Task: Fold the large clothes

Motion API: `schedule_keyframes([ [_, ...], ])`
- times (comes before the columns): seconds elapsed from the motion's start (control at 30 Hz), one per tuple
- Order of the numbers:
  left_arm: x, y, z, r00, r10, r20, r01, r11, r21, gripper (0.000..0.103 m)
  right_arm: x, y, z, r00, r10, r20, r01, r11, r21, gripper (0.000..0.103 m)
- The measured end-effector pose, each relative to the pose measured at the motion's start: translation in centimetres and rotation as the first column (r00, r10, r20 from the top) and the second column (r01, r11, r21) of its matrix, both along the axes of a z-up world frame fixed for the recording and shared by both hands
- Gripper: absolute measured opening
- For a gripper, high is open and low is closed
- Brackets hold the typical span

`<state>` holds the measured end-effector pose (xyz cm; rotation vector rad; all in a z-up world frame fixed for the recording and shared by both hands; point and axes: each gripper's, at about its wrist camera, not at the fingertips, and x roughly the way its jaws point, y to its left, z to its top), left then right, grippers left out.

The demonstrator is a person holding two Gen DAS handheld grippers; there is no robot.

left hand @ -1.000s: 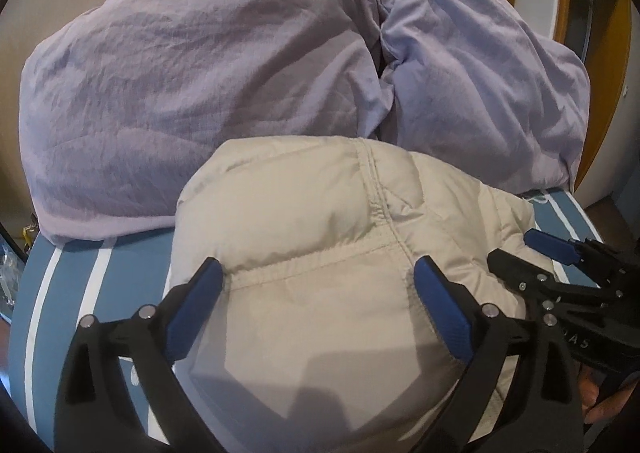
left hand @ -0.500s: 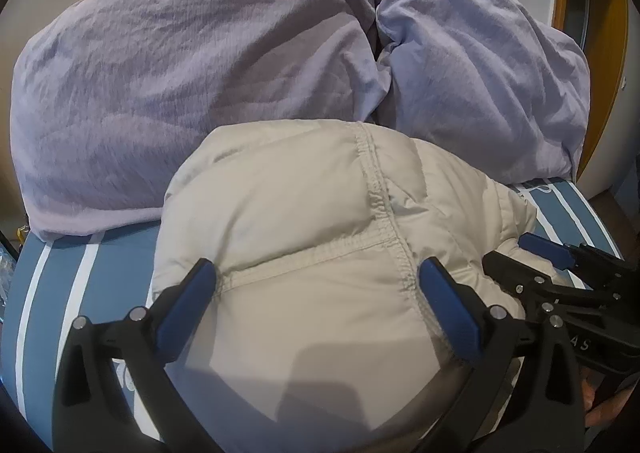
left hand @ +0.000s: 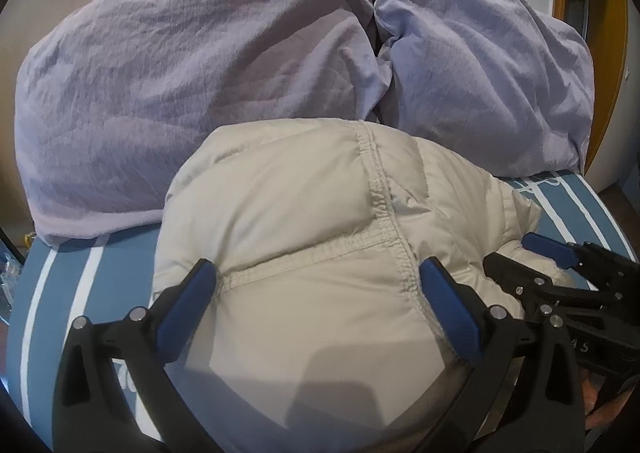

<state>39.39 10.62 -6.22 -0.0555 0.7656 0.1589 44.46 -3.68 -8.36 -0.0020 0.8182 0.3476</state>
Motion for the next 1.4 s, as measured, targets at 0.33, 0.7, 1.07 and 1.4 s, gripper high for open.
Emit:
schedule_keyframes([
  [0.33,-5.0,-0.3,2.7,0.998,0.057,0.001,-0.057,0.998,-0.022,0.101,-3.5,-1.5,3.2,1.000,-0.027,-0.004,0.027,1.000,-0.002,0.099],
  [0.7,-14.3,-1.2,5.5,0.998,0.055,0.000,-0.055,0.992,-0.112,0.101,-12.5,-2.4,6.5,1.000,0.030,-0.003,-0.030,1.000,0.000,0.102],
  [1.07,-24.0,-3.0,6.3,0.999,0.034,-0.016,-0.036,0.985,-0.171,0.101,-21.2,-3.6,5.7,0.993,0.054,-0.106,-0.052,0.998,0.027,0.102],
  [1.4,-27.8,-4.4,4.8,0.997,0.050,-0.054,-0.061,0.972,-0.228,0.101,-24.9,-3.8,5.1,0.995,0.020,-0.098,-0.020,1.000,0.004,0.102],
])
